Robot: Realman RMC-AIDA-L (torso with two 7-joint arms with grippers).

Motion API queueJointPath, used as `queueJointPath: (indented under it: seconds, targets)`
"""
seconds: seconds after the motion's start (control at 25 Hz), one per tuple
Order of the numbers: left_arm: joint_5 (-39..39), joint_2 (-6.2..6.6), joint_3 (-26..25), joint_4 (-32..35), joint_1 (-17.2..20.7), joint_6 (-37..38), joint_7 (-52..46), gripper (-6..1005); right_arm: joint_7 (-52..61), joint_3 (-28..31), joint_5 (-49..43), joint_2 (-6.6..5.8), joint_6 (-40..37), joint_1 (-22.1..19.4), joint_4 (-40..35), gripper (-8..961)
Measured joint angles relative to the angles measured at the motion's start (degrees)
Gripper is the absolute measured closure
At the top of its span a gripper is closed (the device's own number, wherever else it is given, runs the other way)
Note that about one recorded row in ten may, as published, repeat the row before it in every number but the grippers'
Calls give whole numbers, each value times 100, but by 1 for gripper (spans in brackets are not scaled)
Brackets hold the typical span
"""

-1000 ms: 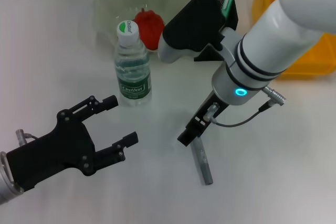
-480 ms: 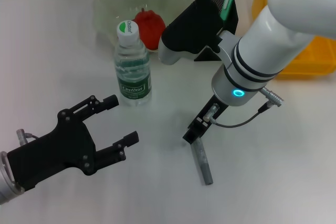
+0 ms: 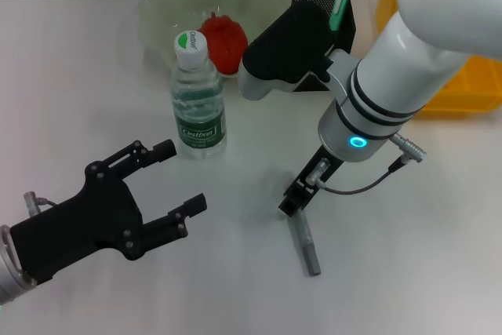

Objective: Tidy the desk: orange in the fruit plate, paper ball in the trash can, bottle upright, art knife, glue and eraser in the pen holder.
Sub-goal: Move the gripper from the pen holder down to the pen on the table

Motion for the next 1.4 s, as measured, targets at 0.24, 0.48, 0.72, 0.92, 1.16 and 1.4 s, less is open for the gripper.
queueJointPath:
  seconds: [0.24, 0.48, 0.72, 0.92, 1.16, 1.4]
  targets:
    - [0, 0, 2, 0, -17, -5, 0, 215, 7, 31, 0, 0, -58, 74, 167, 520]
    - [0, 0, 1, 0, -18, -11, 0, 215, 11, 3, 150, 0, -69, 150, 305, 653]
    - [0, 0, -6, 0, -29, -15, -1, 215, 10, 2, 155, 0, -177, 169, 286, 723]
    - [0, -10, -8, 0, -33, -24, -1, 215, -17, 5, 161, 0, -254, 251, 377, 801]
    - [-1, -16, -8, 0, -35, -11, -1, 215, -58, 138, 115, -35, -330, 11, -116, 835]
    - [-2, -18, -7, 0, -42, -6, -1, 215, -545, 1601, -8, -65, -569, -849, -1423, 836]
